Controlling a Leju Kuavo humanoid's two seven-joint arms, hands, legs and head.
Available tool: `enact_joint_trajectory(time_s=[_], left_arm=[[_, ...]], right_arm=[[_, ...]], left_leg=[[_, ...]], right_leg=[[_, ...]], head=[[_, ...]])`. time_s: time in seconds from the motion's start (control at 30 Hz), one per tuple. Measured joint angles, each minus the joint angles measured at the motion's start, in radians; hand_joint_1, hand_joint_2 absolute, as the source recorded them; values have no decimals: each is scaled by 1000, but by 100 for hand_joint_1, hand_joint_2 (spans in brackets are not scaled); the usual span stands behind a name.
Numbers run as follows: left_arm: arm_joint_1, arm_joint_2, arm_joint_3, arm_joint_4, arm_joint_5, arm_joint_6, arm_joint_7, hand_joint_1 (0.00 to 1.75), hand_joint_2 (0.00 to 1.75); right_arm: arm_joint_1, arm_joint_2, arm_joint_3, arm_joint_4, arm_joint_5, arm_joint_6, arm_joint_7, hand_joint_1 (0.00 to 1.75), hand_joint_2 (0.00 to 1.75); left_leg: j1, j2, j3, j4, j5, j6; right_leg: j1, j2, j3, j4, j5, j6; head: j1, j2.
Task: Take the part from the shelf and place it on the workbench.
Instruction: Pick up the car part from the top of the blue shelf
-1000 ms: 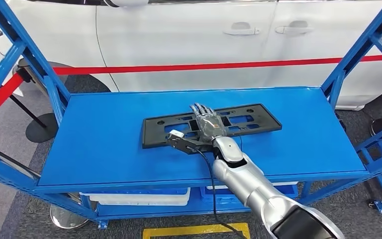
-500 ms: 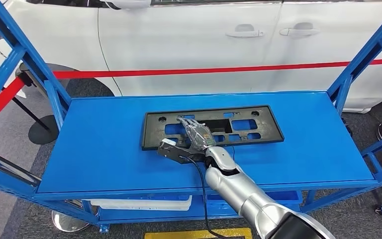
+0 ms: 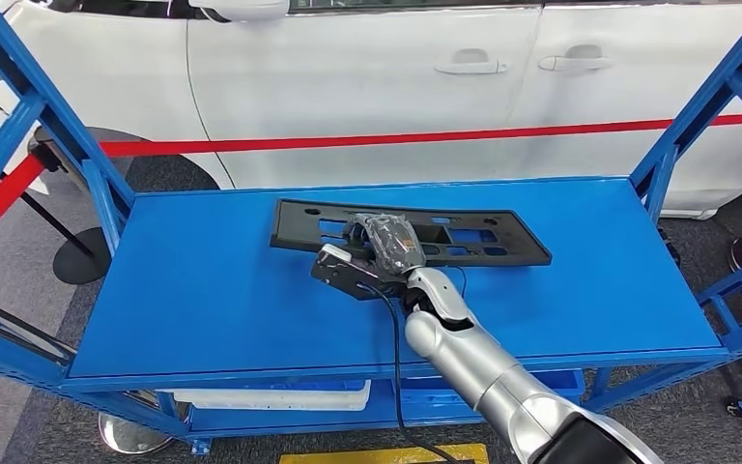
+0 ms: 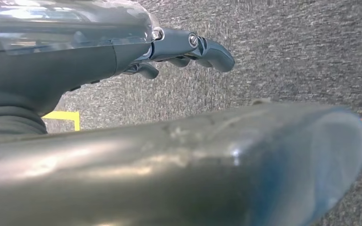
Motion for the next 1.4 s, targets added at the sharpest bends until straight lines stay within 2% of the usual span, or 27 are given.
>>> enact_joint_trajectory(time_s=[0.17,0.33,0.47,0.53,0.67,0.77,0.83,1.0,1.27,1.37,1.4], left_arm=[[0,0,4,0,0,4,-4,0,0],[1,0,9,0,-1,4,-7,0,0],[1,0,11,0,-2,4,-8,0,0],[1,0,13,0,-2,5,-9,0,0],[2,0,17,0,-13,13,-16,0,0],[3,0,18,0,-19,18,-26,0,0],[4,0,18,0,-20,22,-41,0,0],[4,2,21,0,-24,15,-104,0,0],[-2,5,21,0,-48,0,-133,0,0],[-2,6,21,0,-53,-7,-170,0,0],[-2,6,22,0,-49,-18,-191,0,44]], right_arm=[[26,-11,0,-54,-16,-28,-20,175,175],[42,-25,-18,-133,-97,-91,-70,175,175],[44,-36,-33,-179,-118,-93,-77,175,175],[50,-39,-38,-198,-158,-98,-106,175,175],[58,-51,-97,-314,-476,-111,-264,175,175],[38,-77,-170,-440,-695,-89,-284,175,175],[28,-100,-212,-505,-768,-75,-274,175,175],[-4,-145,-267,-594,-775,-69,-256,175,175],[-59,-161,-284,-613,-759,-102,-248,175,175],[-102,-177,-291,-612,-743,-124,-215,175,175],[-124,-186,-296,-611,-742,-126,-199,175,175]], left_leg=[[0,0,1,0,0,0],[0,0,1,1,0,1],[0,0,2,1,-1,1],[0,0,2,1,-1,1],[0,0,2,1,-1,1],[-1,0,2,1,-1,1],[-2,0,1,1,-1,2],[-2,0,0,2,-1,2],[-2,0,-1,1,-1,2],[-2,0,-2,2,-1,2],[-2,0,-2,2,-1,2]], right_leg=[[0,0,1,0,0,0],[0,0,2,-1,0,0],[0,0,3,-1,0,0],[0,0,3,-1,0,0],[0,0,3,-1,0,0],[-1,0,4,-2,0,0],[-2,-1,3,-2,0,1],[-3,-1,2,-2,1,2],[-3,-1,0,-1,0,2],[-3,-1,-1,-1,0,2],[-3,-1,-1,-1,0,2]], head=[[0,0],[0,0],[0,0],[0,0],[0,0],[0,0],[0,0],[0,0],[0,0],[0,0],[0,0]])
